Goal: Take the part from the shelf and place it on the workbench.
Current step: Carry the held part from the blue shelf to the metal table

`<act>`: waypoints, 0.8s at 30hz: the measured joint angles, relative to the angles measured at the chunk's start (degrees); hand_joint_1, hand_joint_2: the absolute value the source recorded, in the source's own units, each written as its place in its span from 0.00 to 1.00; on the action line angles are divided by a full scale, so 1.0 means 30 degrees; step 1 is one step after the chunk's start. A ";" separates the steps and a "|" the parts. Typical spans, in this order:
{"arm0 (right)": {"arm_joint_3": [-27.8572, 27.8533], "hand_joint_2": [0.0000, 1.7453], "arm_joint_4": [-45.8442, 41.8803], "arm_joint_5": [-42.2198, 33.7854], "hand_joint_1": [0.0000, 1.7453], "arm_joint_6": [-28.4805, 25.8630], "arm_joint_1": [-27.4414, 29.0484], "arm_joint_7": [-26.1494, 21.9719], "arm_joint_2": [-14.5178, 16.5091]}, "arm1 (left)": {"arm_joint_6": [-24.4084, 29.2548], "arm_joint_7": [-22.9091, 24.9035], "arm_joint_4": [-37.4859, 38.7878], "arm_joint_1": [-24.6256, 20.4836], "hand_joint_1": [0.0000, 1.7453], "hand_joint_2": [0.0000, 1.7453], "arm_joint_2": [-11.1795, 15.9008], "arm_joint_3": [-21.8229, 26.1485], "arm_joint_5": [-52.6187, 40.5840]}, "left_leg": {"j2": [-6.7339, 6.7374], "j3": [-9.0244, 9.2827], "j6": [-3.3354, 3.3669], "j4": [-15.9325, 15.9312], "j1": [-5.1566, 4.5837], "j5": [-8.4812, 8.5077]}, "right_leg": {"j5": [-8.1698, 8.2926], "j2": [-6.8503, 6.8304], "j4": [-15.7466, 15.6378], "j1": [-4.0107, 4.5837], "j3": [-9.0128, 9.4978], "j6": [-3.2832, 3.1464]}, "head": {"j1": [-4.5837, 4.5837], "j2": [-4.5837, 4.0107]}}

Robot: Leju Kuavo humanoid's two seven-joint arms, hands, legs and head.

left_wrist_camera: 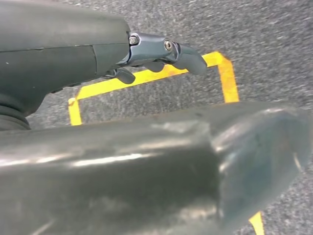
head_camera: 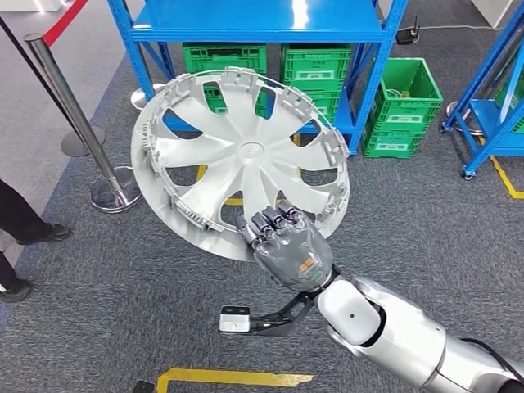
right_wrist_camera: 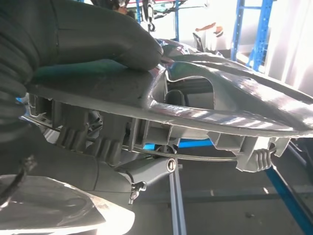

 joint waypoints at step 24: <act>0.0026 1.00 0.0191 0.0016 1.00 -0.0004 -0.0111 -0.0133 0.0213 | 0.0005 0.0087 -0.0002 0.0091 0.00 0.00 -0.0117 0.0197 0.0175 | 0.0162 -0.2403 0.1417 -0.0483 -0.0142 0.2362 | -0.1490 0.0130 -0.0371 0.0029 0.1939 -0.0010 | 0.0023 0.0000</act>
